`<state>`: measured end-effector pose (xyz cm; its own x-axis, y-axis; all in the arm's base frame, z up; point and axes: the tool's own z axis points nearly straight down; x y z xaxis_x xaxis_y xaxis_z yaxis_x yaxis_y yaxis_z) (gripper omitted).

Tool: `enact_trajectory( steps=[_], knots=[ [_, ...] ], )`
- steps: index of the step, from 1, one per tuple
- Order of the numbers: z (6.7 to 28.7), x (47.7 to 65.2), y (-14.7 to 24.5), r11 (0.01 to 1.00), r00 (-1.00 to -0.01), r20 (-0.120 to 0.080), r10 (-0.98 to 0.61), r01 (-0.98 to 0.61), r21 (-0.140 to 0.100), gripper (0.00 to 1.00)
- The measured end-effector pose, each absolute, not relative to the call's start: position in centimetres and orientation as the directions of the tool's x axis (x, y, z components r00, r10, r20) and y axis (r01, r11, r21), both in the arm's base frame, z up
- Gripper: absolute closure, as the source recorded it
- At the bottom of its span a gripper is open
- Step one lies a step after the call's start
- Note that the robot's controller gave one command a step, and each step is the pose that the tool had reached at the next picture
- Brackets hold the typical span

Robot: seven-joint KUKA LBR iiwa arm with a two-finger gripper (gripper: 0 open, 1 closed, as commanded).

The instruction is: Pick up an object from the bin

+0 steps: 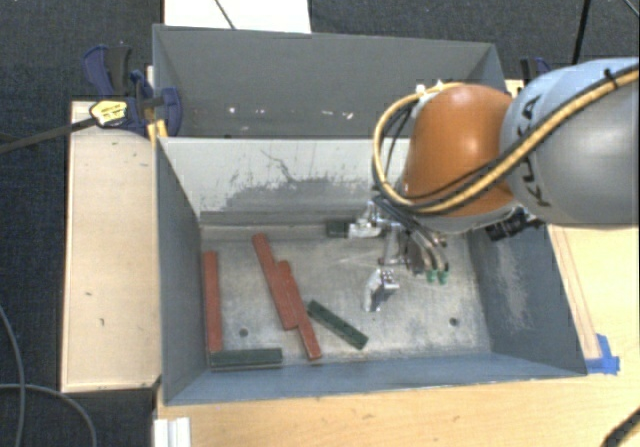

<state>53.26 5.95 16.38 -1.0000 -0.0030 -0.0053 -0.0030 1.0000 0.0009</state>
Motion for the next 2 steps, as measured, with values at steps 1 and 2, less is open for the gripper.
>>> enact_trajectory(
  steps=[1, 2],
  knots=[
    [9.2, 56.4, 7.4, 1.000, -1.000, -0.010, -0.007, -0.007, 0.002, 0.00],
    [7.3, 54.2, 7.8, 0.989, -0.989, -0.010, -0.149, -0.149, 0.000, 0.00]
  ],
)
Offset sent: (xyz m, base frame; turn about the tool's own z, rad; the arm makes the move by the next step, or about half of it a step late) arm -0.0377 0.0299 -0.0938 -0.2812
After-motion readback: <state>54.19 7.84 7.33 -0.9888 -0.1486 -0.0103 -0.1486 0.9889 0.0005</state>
